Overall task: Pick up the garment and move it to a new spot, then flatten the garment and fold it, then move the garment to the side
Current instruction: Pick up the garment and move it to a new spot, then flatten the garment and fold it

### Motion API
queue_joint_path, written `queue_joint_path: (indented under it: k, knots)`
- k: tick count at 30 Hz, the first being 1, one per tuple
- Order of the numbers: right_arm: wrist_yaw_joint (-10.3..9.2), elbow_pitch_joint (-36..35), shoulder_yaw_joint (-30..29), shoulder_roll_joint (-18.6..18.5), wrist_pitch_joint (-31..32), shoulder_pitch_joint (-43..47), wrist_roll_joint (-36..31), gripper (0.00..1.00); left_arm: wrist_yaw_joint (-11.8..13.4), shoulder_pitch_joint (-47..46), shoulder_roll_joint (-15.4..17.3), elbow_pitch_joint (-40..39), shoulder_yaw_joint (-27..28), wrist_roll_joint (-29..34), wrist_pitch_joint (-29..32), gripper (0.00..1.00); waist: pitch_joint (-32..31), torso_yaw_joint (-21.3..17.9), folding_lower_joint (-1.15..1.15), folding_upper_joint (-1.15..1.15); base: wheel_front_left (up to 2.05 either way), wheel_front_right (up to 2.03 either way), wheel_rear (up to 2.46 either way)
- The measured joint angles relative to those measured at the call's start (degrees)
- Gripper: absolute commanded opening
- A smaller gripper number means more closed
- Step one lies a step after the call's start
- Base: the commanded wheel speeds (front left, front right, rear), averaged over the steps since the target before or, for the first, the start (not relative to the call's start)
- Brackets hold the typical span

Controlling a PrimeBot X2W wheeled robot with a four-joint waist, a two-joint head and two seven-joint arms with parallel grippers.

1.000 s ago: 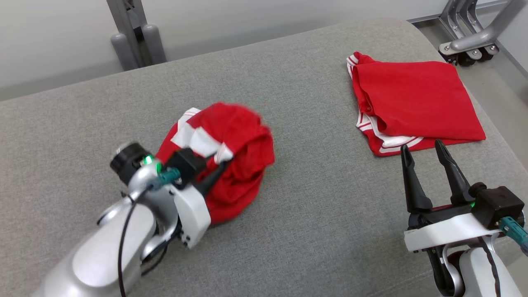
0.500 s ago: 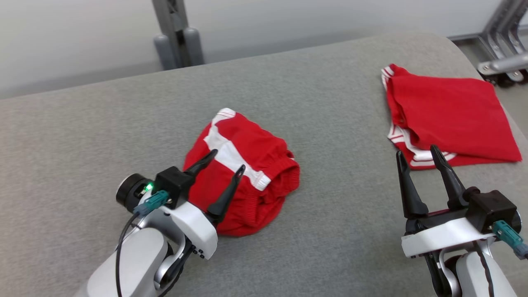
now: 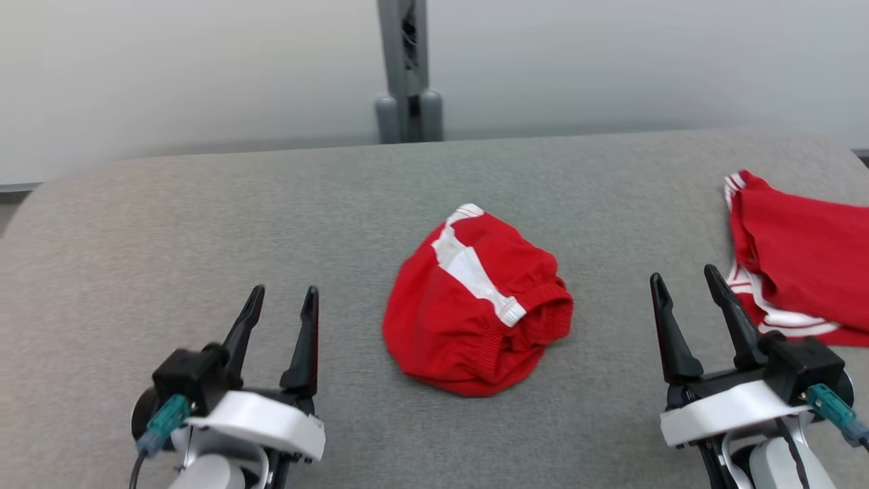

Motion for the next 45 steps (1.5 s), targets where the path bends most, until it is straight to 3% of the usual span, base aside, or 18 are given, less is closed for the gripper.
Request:
queue_joint_path:
  k: [4,12,38,45]
  knots:
    - [0.0,0.27,-0.58,-0.02,0.0,2.5,0.01,1.0,2.93,6.0,-1.38,-2.75,2.99,1.07,-0.18,1.0,-2.45,3.14,0.0,0.0,0.0,0.0,0.0]
    - [0.0,0.31,-1.76,0.01,0.0,5.91,0.64,1.0,3.57,13.71,-4.6,-5.45,6.79,3.82,-0.23,1.0,-5.66,6.08,0.0,0.0,0.0,0.0,0.0]
    - [0.0,0.73,-0.32,0.0,0.0,7.64,0.66,1.0,-0.67,16.15,-8.95,-3.77,12.92,10.57,-0.24,1.0,-7.35,6.78,0.0,0.0,0.0,0.0,0.0]
    - [0.0,0.13,-0.08,0.01,0.0,7.88,-0.29,1.0,-3.65,16.48,-10.46,-6.26,17.27,15.56,-0.24,1.0,-7.36,6.53,0.0,0.0,0.0,0.0,0.0]
